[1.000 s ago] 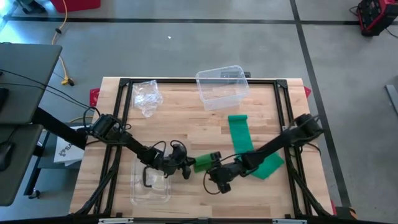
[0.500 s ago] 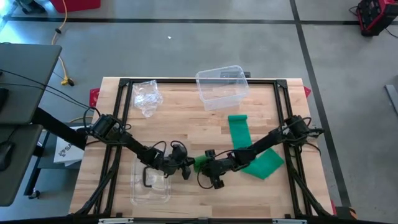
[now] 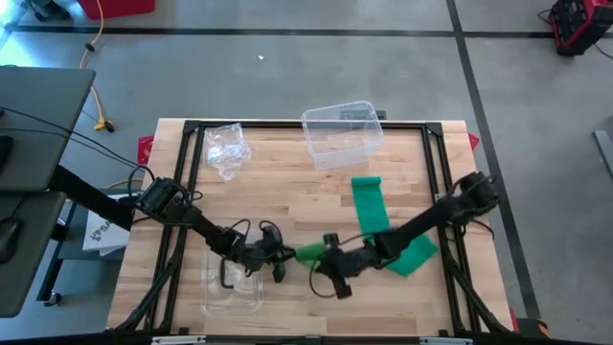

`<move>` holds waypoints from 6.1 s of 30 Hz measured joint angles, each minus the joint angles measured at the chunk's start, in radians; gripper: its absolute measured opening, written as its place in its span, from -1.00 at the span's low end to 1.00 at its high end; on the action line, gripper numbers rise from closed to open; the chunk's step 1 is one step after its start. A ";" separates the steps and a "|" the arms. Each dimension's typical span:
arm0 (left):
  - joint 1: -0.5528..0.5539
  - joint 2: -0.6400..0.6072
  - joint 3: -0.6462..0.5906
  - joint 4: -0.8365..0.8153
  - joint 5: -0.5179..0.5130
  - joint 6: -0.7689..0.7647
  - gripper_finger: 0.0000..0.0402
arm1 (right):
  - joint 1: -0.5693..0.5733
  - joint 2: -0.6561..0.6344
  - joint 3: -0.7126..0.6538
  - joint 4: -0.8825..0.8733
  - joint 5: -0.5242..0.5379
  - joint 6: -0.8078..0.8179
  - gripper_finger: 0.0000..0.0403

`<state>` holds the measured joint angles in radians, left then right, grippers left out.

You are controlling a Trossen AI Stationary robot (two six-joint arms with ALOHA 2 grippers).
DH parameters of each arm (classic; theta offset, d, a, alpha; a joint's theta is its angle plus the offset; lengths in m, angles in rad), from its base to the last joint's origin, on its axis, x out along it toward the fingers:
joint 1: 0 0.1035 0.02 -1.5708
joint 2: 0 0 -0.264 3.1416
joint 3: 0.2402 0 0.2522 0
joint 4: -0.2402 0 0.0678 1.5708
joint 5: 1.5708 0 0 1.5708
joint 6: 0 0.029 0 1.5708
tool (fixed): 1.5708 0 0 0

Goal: Roll bandage
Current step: Roll the green bandage

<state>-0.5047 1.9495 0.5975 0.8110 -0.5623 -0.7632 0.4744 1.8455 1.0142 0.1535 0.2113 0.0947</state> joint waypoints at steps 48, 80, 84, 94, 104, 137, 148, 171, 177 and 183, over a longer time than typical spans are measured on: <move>-0.022 -0.004 0.076 -0.104 0.242 0.042 -0.99 | -0.218 0.163 0.065 -0.008 -0.310 0.064 -1.00; -0.011 -0.144 0.073 -0.309 0.277 0.240 -0.14 | -0.138 0.169 0.061 -0.008 -0.200 0.081 -1.00; -0.054 -0.118 0.144 -0.249 0.197 0.392 -0.15 | -0.140 0.169 0.061 -0.009 -0.200 0.081 -1.00; -0.053 0.051 0.305 -0.319 0.081 0.429 -0.15 | -0.140 0.167 0.062 -0.014 -0.197 0.081 -1.00; -0.063 0.063 0.324 -0.396 0.108 0.349 -0.15 | -0.140 0.138 0.062 -0.095 -0.205 0.038 -0.97; -0.083 0.068 0.353 -0.444 0.064 0.400 -0.15 | -0.087 0.146 0.046 -0.103 -0.318 0.177 0.07; -0.068 0.067 0.450 -0.625 0.094 0.303 -0.15 | 0.000 0.161 0.047 -0.104 -0.045 -0.001 -0.54; 0.036 0.064 0.442 -0.591 0.411 0.191 -0.15 | 0.109 0.163 0.042 -0.119 0.323 -0.258 -0.49; 0.035 0.064 0.442 -0.613 0.401 0.189 -0.15 | 0.094 0.107 0.042 -0.159 0.285 -0.174 0.02; 0.033 0.058 0.448 -0.611 0.378 0.233 -0.25 | 0.064 0.011 0.045 -0.225 0.119 -0.112 0.34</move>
<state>-0.4716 2.0080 1.0452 0.2003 -0.1841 -0.5298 0.5388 1.8564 1.0592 -0.0712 0.3303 -0.0176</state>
